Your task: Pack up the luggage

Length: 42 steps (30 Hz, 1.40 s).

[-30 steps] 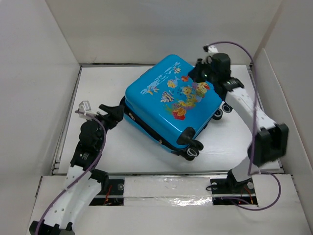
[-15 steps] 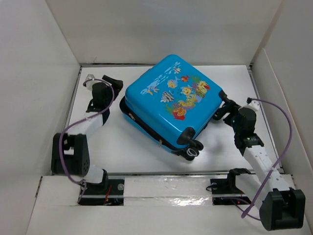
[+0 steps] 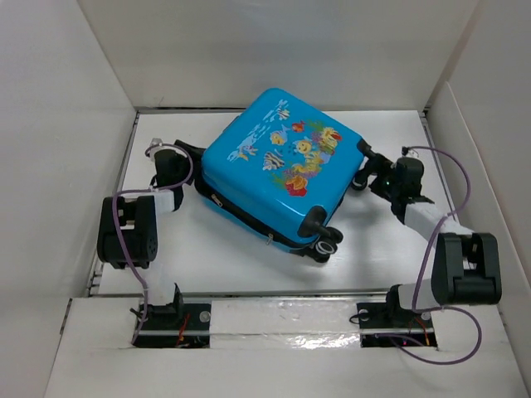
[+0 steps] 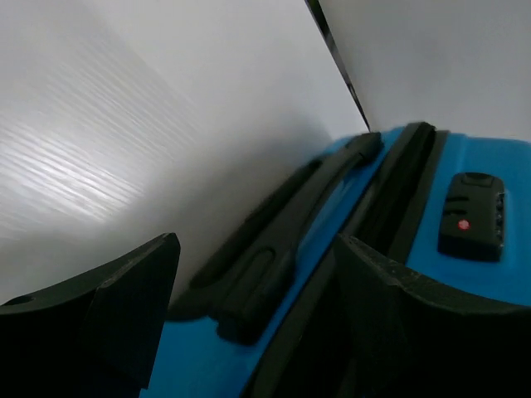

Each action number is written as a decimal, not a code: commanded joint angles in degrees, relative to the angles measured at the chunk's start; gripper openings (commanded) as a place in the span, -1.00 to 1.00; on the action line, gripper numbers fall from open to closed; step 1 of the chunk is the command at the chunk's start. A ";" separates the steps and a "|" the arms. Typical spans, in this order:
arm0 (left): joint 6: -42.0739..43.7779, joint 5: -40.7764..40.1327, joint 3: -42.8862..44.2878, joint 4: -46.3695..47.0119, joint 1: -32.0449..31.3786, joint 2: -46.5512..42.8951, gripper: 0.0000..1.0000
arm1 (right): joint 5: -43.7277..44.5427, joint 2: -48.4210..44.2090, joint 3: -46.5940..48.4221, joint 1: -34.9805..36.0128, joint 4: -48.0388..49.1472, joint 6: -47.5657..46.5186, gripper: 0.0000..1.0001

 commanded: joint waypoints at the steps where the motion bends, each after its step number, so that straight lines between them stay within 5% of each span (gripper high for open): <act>1: -0.46 2.33 -8.03 7.64 -1.68 -1.46 0.45 | -14.23 4.95 8.91 8.53 9.28 -1.37 0.88; 9: 1.83 2.16 -26.94 13.62 -2.82 -15.58 0.32 | -17.22 19.64 31.57 16.89 1.55 -8.40 0.80; 21: 9.21 1.81 -40.84 -2.10 -7.22 -43.62 -0.25 | -19.86 33.44 59.02 19.89 -16.56 -16.31 0.75; 30: 8.77 7.43 -45.68 -7.82 -7.75 -55.51 -0.37 | -20.74 35.38 64.30 18.66 -19.72 -18.07 0.77; 35: 10.35 8.74 -44.80 -7.74 -7.75 -54.74 -0.37 | -22.49 30.83 63.43 15.41 -21.49 -19.83 0.76; 39: 10.44 9.36 -44.10 -5.10 -10.20 -52.10 -0.37 | -20.74 22.13 57.11 16.01 -19.65 -22.46 0.49; 42: 9.39 2.63 -42.96 -3.08 -18.88 -47.89 -0.37 | -18.55 15.10 51.31 16.71 -18.41 -23.78 0.26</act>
